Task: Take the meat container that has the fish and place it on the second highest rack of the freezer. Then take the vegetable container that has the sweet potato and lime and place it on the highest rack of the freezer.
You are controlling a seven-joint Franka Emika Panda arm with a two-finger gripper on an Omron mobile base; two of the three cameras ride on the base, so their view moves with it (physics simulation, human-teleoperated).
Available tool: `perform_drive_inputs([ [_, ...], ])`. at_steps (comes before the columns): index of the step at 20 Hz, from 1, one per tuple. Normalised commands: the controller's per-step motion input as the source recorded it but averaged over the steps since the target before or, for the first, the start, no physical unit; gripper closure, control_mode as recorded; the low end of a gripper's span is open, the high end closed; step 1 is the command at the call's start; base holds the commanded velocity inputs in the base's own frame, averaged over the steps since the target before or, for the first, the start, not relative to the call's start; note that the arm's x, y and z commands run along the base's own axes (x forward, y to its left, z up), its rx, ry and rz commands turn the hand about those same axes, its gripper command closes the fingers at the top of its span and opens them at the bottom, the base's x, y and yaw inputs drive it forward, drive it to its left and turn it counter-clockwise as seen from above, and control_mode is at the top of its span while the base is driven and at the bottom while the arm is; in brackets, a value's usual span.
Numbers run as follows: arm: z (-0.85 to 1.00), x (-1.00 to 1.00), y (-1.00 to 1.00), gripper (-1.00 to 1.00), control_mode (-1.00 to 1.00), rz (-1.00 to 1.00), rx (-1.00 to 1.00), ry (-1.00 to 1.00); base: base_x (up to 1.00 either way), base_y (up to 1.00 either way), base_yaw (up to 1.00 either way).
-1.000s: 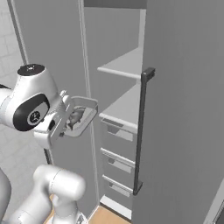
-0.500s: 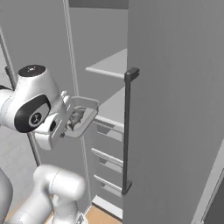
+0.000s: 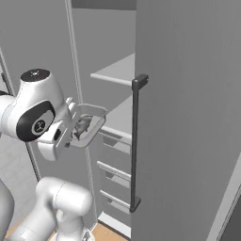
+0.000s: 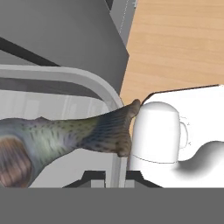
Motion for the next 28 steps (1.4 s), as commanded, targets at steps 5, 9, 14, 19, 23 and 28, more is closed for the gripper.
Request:
perform_drive_inputs([
  [5,0.00,0.00,0.00,1.00,1.00,0.00,0.00,0.00,0.07,0.63,0.00],
  [9,0.00,0.00,0.00,1.00,1.00,0.00,0.00,0.00,0.00,0.62,0.00],
  [14,0.00,0.00,0.00,1.00,1.00,0.00,0.00,0.00,0.29,0.09,0.00],
  [19,0.00,0.00,0.00,1.00,1.00,0.00,0.00,0.00,0.29,0.48,0.00],
  [23,0.00,0.00,0.00,1.00,1.00,0.00,0.00,0.00,0.00,0.62,0.00],
  [28,0.00,0.00,0.00,1.00,1.00,0.00,0.00,0.00,0.35,0.27,0.00],
])
